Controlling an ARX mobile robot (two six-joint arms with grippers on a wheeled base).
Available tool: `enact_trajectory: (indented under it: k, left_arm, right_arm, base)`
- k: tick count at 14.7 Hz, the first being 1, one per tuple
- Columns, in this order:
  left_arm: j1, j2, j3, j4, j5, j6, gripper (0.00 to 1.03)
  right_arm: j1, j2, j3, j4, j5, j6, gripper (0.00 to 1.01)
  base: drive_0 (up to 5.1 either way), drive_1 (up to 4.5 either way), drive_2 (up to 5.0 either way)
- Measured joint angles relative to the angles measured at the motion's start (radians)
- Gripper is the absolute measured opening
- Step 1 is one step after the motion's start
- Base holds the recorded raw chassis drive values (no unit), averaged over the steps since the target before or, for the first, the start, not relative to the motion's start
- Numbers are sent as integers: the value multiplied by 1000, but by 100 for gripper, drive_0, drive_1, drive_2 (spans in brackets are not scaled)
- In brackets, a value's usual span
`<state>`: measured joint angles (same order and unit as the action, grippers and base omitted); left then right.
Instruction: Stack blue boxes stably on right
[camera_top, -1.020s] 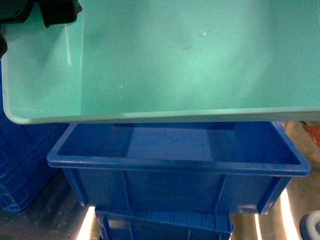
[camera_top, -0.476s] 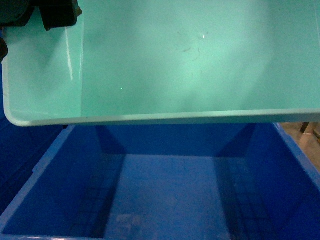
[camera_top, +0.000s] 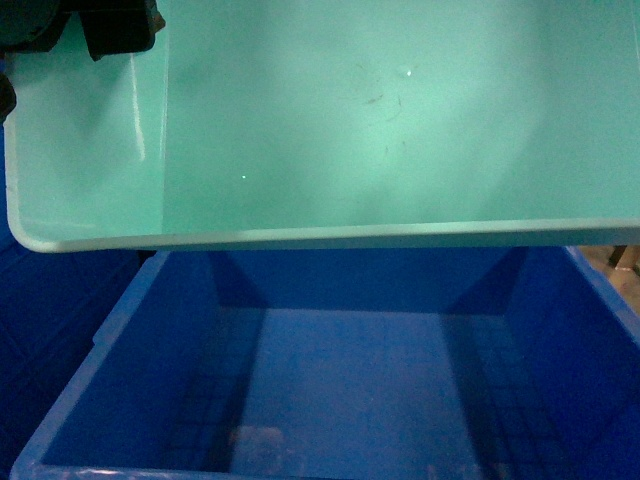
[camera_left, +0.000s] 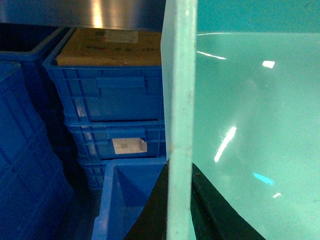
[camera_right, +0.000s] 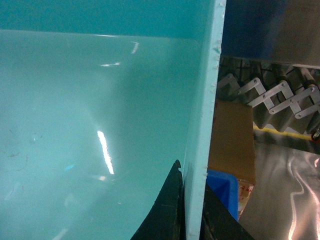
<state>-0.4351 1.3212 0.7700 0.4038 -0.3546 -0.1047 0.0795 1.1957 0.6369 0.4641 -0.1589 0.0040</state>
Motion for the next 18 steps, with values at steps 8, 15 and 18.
enact_trajectory:
  k: [8,15,18]
  left_arm:
    - [-8,191,98,-63,-19,-54,8]
    - [74,681,368,-224,58,-187,8]
    - [73,748,340,-245,68,-187,8]
  right_arm:
    - [-50,187,98,-90,-55,-51,2]
    - [-31,672,310,-152,-37,-190,2]
    - [-13,737,246,-135,-6,-196,3]
  base:
    - [0,0,0]
    - [0,0,0]
    - [0,0,0]
